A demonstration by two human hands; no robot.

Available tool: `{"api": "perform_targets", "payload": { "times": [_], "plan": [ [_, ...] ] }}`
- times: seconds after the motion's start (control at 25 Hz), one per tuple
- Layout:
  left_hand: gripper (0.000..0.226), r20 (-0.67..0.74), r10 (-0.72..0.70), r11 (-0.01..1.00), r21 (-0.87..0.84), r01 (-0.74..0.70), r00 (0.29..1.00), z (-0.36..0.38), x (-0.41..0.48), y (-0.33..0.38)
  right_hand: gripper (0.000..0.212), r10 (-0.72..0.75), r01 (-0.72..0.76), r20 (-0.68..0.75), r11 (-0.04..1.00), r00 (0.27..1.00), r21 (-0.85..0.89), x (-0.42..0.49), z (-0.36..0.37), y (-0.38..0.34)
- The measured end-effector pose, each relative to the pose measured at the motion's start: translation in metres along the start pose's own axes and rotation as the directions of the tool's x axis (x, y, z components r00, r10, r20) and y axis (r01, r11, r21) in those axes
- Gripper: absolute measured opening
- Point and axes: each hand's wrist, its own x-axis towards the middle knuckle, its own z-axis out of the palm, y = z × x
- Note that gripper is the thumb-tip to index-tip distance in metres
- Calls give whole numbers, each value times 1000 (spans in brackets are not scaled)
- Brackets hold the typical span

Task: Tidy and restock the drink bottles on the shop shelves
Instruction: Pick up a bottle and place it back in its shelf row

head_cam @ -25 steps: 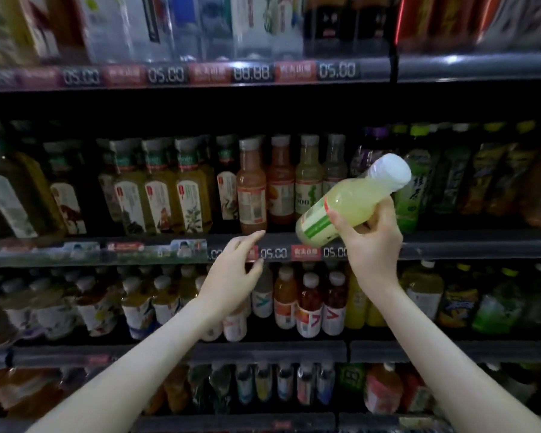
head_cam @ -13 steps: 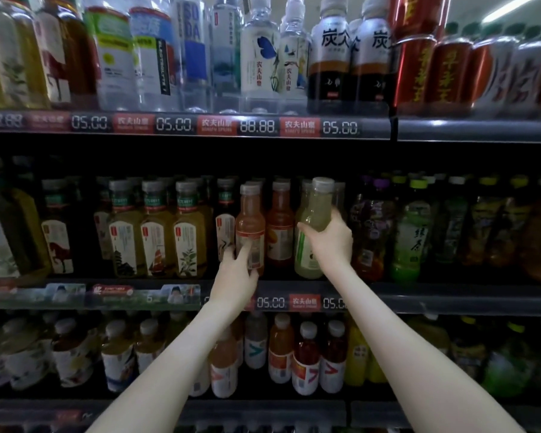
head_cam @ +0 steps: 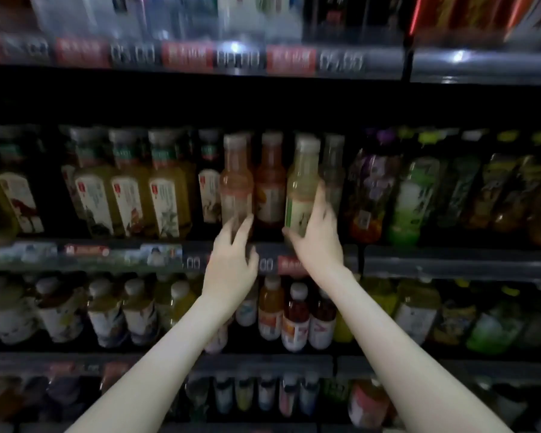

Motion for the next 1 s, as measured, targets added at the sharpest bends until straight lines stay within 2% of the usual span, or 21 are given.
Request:
{"api": "perform_targets", "payload": {
  "times": [0.08, 0.16, 0.2, 0.28, 0.32, 0.36, 0.44, 0.48, 0.56, 0.6, 0.68, 0.76, 0.8, 0.84, 0.88, 0.92, 0.96, 1.0],
  "plan": [
    [47, -76, 132, 991, -14, -133, 988, 8, -53, -9, 76, -190, 193, -89, 981, 978, 22, -60, 11, 16],
    [38, 1, 130, 988, -80, -130, 991, 25, -120, -29, 56, -286, 287, -25, 958, 958, 7, -134, 36, 54],
    [35, 103, 82, 992, -106, -71, 991, 39, -163, -45, 50, -249, 250, 77, 968, 965, -1, -177, 58, 84],
    [35, 322, -58, 990, -102, 96, 945, 68, -250, -82, 43, -65, 83, 314, 996, 947, -43, -259, 101, 146],
    [38, 425, -151, 978, -66, 197, 892, 84, -298, -104, 41, 69, -31, 439, 995, 896, -93, -302, 124, 179],
    [41, 512, -243, 956, -20, 294, 824, 100, -344, -125, 40, 218, -149, 548, 974, 808, -168, -346, 146, 213],
    [43, 631, -442, 870, 126, 477, 638, 133, -443, -169, 42, 464, -291, 664, 885, 586, -363, -435, 193, 281],
    [39, 665, -517, 818, 199, 540, 538, 147, -488, -188, 44, 510, -293, 684, 860, 522, -418, -478, 214, 311],
    [38, 677, -622, 724, 305, 619, 393, 179, -577, -224, 54, 536, -221, 732, 843, 421, -490, -554, 262, 363],
    [40, 680, -652, 688, 345, 638, 335, 196, -623, -242, 59, 511, -132, 780, 856, 360, -500, -590, 290, 387],
    [45, 685, -683, 642, 398, 656, 253, 228, -695, -274, 64, 445, 21, 844, 881, 298, -472, -646, 346, 431],
    [49, 691, -685, 628, 401, 667, 230, 254, -748, -300, 55, 392, 149, 879, 885, 272, -441, -685, 392, 469],
    [51, 687, -689, 619, 395, 678, 229, 264, -768, -311, 46, 349, 205, 885, 884, 309, -420, -698, 412, 484],
    [51, 682, -694, 611, 391, 689, 228, 270, -780, -318, 37, 331, 249, 893, 877, 305, -410, -703, 427, 493],
    [52, 684, -693, 611, 386, 691, 230, 272, -786, -322, 29, 331, 268, 877, 861, 349, -432, -701, 434, 495],
    [52, 685, -691, 610, 383, 693, 229, 271, -788, -322, 23, 352, 261, 863, 850, 364, -457, -697, 434, 495],
    [52, 687, -689, 609, 375, 699, 231, 266, -782, -316, 18, 365, 169, 850, 876, 379, -452, -691, 428, 491],
    [52, 696, -680, 609, 364, 705, 229, 259, -770, -309, 16, 374, 39, 815, 900, 443, -434, -680, 416, 482]
  ]
}}
